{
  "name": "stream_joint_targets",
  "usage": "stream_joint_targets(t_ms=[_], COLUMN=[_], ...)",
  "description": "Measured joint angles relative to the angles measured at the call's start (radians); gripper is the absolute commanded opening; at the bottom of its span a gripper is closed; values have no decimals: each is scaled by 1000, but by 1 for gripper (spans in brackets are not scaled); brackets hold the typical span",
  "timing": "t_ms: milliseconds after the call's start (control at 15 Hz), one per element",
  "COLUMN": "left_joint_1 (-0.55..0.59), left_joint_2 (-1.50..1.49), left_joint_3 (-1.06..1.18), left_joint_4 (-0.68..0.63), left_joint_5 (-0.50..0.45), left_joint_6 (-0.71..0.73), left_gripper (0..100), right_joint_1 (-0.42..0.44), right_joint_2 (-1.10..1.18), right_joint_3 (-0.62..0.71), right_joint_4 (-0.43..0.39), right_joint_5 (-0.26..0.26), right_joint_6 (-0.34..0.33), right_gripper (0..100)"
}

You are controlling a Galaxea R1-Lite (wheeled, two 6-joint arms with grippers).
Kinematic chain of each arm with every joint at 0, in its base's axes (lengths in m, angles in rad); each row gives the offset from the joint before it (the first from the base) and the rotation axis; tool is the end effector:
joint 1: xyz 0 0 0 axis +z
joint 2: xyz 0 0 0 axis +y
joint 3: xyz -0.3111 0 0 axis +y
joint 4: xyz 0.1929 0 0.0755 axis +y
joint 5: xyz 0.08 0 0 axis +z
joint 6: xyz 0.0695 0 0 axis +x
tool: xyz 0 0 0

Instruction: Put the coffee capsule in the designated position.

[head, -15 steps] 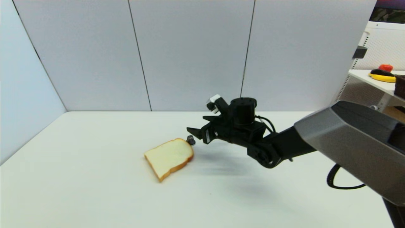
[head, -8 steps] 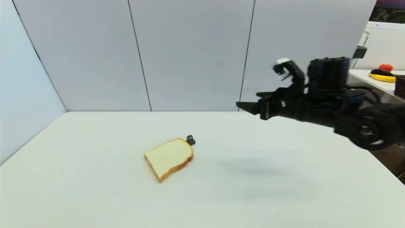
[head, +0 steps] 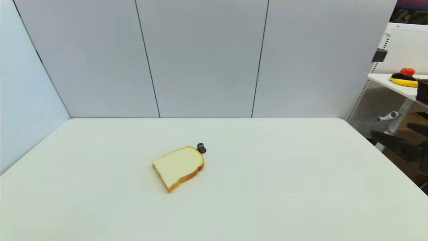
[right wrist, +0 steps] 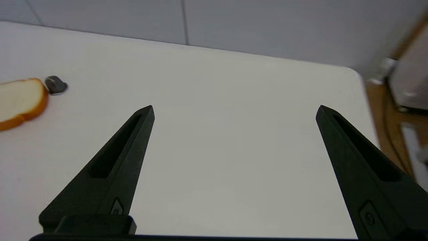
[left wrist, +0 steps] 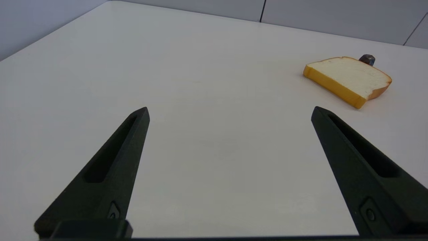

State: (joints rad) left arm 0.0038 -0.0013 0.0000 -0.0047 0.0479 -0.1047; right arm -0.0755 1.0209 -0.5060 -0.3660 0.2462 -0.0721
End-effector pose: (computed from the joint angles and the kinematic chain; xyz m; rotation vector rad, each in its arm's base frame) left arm 0.0311 0.0034 0.0762 -0.1048 -0.0087 0.0513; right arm 0.1890 0.0027 0.2141 -0.0479 0.1409 0.1756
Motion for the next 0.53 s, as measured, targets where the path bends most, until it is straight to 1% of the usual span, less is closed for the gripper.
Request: stream_joint_targets(t_ms=[200,333,533], left_joint_1=[0,0,0], left_joint_2=[0,0,0], left_joint_3=[0,0,0], left_joint_4=[0,0,0], left_joint_5=[0,0,0], left_joint_6=[0,0,0], left_gripper=[100,100,100], right_joint_1=[-65,-88,-142], right_joint_2=[-277,-455,-644], right_joint_3=[170,292,444], right_joint_4=[35,41,42], right_joint_5=[-14,-21,-27], right_joint_6=[-6,-11,-13], right_gripper=[100,100,100])
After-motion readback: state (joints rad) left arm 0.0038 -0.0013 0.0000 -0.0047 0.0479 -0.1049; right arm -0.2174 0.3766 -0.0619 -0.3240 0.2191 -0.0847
